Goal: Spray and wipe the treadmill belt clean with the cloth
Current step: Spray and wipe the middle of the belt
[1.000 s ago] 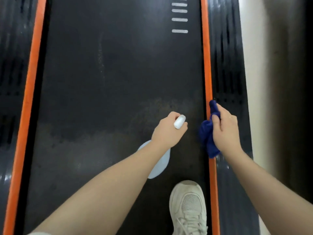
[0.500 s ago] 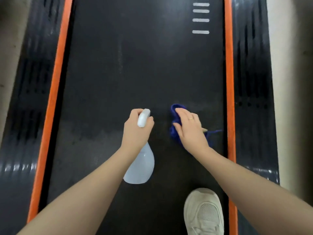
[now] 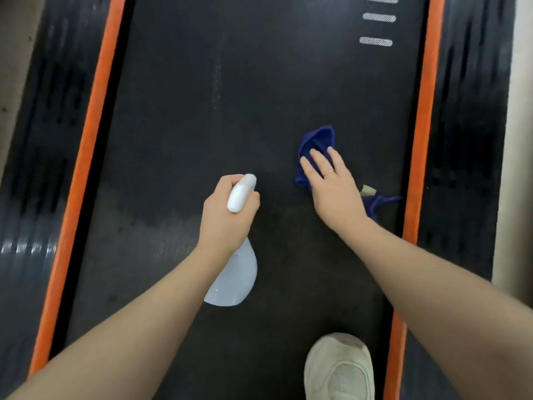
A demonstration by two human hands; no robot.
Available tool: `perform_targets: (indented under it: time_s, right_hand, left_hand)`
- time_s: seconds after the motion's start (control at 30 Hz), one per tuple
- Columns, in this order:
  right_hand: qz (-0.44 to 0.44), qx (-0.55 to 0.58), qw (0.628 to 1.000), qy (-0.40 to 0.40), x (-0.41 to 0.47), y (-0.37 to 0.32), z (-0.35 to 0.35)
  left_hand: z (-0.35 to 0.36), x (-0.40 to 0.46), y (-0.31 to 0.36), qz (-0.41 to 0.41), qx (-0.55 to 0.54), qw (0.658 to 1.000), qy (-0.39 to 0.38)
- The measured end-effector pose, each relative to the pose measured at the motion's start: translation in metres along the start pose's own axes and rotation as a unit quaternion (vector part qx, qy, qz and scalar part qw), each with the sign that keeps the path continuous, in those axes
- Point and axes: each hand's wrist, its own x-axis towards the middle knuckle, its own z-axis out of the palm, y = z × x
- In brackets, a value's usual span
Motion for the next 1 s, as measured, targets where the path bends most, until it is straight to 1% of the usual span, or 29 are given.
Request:
perform_targets:
  time_s: [0.03, 0.07, 0.1, 0.13, 0.17, 0.2, 0.23, 0.27, 0.3, 0.33, 0.37, 0.4, 0.47, 0.5, 0.53, 0.57, 0.6, 0.67, 0.7, 0.73, 0.83, 0.87, 0.9, 0.93, 0.97, 1.0]
  right_hand:
    - [-0.043, 0.023, 0.999, -0.001, -0.010, -0.009, 0.004]
    - [-0.112, 0.052, 0.992, -0.022, -0.025, -0.020, 0.008]
    - [-0.184, 0.072, 0.979, -0.041, -0.038, -0.027, 0.010]
    - [-0.237, 0.078, 0.967, -0.055, -0.041, -0.026, 0.010]
    - [-0.254, 0.075, 0.963, -0.042, -0.035, -0.018, 0.010]
    - [-0.220, 0.069, 0.973, -0.022, -0.023, -0.009, 0.009]
    - [-0.144, 0.058, 0.988, 0.001, -0.008, 0.002, 0.007]
    - [-0.049, 0.040, 0.998, 0.027, 0.005, 0.012, 0.003]
    - [0.030, 0.036, 0.998, 0.031, 0.010, 0.017, -0.001]
    - [0.057, 0.032, 0.997, 0.032, 0.005, 0.017, -0.003]
    - [0.042, 0.028, 0.998, 0.042, -0.007, 0.012, -0.002]
    - [-0.003, 0.035, 0.999, 0.040, -0.026, 0.004, 0.002]
    - [-0.124, 0.061, 0.990, 0.009, -0.062, -0.010, 0.004]
    - [-0.173, 0.066, 0.983, -0.006, -0.064, -0.005, 0.005]
    - [-0.198, 0.061, 0.978, 0.000, -0.056, 0.005, 0.007]
    - [-0.182, 0.048, 0.982, 0.011, -0.042, 0.017, 0.008]
    - [-0.129, 0.039, 0.990, 0.028, -0.025, 0.028, 0.006]
    - [0.016, 0.033, 0.998, 0.042, -0.004, 0.035, -0.004]
    - [0.041, 0.032, 0.998, 0.048, -0.010, 0.029, -0.007]
    - [0.031, 0.034, 0.997, 0.056, -0.024, 0.020, -0.007]
    - [-0.054, 0.058, 0.997, 0.003, -0.086, -0.007, -0.005]
    - [-0.082, 0.057, 0.995, -0.010, -0.092, -0.004, -0.003]
    - [-0.106, 0.050, 0.993, -0.004, -0.087, 0.005, 0.000]
    - [-0.092, 0.043, 0.995, 0.006, -0.074, 0.017, 0.002]
    - [-0.047, 0.034, 0.998, 0.014, -0.056, 0.030, 0.000]
    - [0.020, 0.023, 0.999, 0.026, -0.037, 0.045, -0.005]
  left_hand:
    - [0.001, 0.001, 0.000, -0.002, 0.001, 1.000, 0.001]
    - [0.001, 0.000, 0.002, -0.004, 0.004, 1.000, 0.001]
    - [0.002, 0.000, 0.003, -0.005, 0.009, 1.000, -0.003]
    - [0.005, 0.000, 0.004, -0.004, 0.016, 1.000, -0.011]
    - [0.008, 0.000, 0.005, -0.002, 0.026, 0.999, -0.020]
    - [0.011, 0.000, 0.005, 0.000, 0.036, 0.999, -0.029]
    - [0.013, 0.000, 0.004, 0.004, 0.045, 0.998, -0.036]
    - [0.014, 0.000, 0.004, 0.007, 0.051, 0.998, -0.040]
    - [0.015, 0.000, 0.003, 0.010, 0.055, 0.998, -0.041]
    - [0.015, 0.000, 0.004, 0.008, 0.055, 0.998, -0.038]
    - [0.014, 0.001, 0.005, 0.002, 0.053, 0.998, -0.031]
    - [0.013, 0.002, 0.006, -0.006, 0.048, 0.999, -0.023]
    - [0.011, 0.002, 0.007, -0.018, 0.033, 0.999, -0.013]
    - [0.011, 0.002, 0.007, -0.016, 0.030, 0.999, -0.012]
    - [0.011, 0.001, 0.006, -0.012, 0.030, 0.999, -0.012]
    - [0.011, 0.000, 0.006, -0.005, 0.031, 0.999, -0.014]
    - [0.012, 0.000, 0.005, 0.001, 0.033, 0.999, -0.015]
    - [0.012, -0.001, 0.004, 0.004, 0.035, 0.999, -0.018]
    - [0.012, -0.002, 0.006, 0.004, 0.035, 0.999, -0.020]
    - [0.012, -0.003, 0.008, 0.006, 0.034, 0.999, -0.024]
    - [0.016, -0.004, 0.017, 0.022, 0.014, 0.999, -0.030]
    - [0.020, -0.004, 0.020, 0.030, 0.005, 0.999, -0.031]
    - [0.024, -0.003, 0.025, 0.037, -0.001, 0.999, -0.032]
    - [0.030, -0.003, 0.029, 0.045, -0.006, 0.998, -0.033]
    - [0.035, -0.002, 0.034, 0.053, -0.010, 0.998, -0.033]
    - [0.041, 0.000, 0.038, 0.060, -0.015, 0.998, -0.032]
